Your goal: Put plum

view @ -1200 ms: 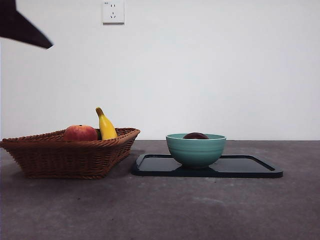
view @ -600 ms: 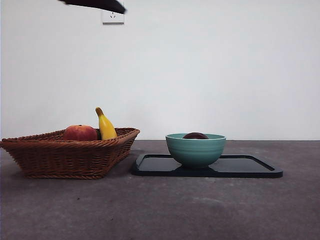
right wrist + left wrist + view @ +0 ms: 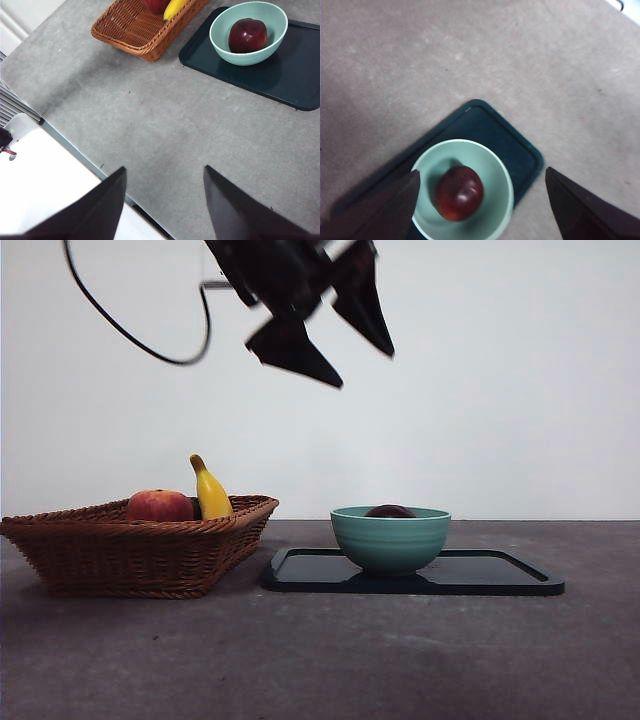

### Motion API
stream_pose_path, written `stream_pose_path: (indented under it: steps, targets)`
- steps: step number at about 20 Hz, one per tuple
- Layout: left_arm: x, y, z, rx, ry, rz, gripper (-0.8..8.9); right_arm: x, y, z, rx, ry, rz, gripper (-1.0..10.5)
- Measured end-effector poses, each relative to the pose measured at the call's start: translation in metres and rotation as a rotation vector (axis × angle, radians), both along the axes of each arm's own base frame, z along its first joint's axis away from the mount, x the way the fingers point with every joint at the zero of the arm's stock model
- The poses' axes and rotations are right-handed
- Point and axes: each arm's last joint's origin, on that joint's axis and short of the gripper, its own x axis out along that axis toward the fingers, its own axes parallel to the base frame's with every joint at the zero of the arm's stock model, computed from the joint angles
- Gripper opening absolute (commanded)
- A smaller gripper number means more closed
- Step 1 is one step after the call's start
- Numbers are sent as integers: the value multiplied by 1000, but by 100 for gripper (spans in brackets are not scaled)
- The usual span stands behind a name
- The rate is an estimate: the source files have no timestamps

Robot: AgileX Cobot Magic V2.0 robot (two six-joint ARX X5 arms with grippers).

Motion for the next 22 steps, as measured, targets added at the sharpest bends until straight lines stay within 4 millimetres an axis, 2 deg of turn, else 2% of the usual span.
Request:
stream_pose_path:
  steps: [4,9,17,22]
  targets:
    - [18,-21,-35,62,-7,-14,404,0,0,0,4,5,-4,246]
    - [24,-42,-79,160,3,-35,404,0,0,0,12,16,-13,246]
    - [27,-56,-112,236,-1,-70,404,-1,0,-2,10,44,-19,246]
    - [26,-58,-114,250,-8,-84,404,-2,0,-2,9,48,-19,246]
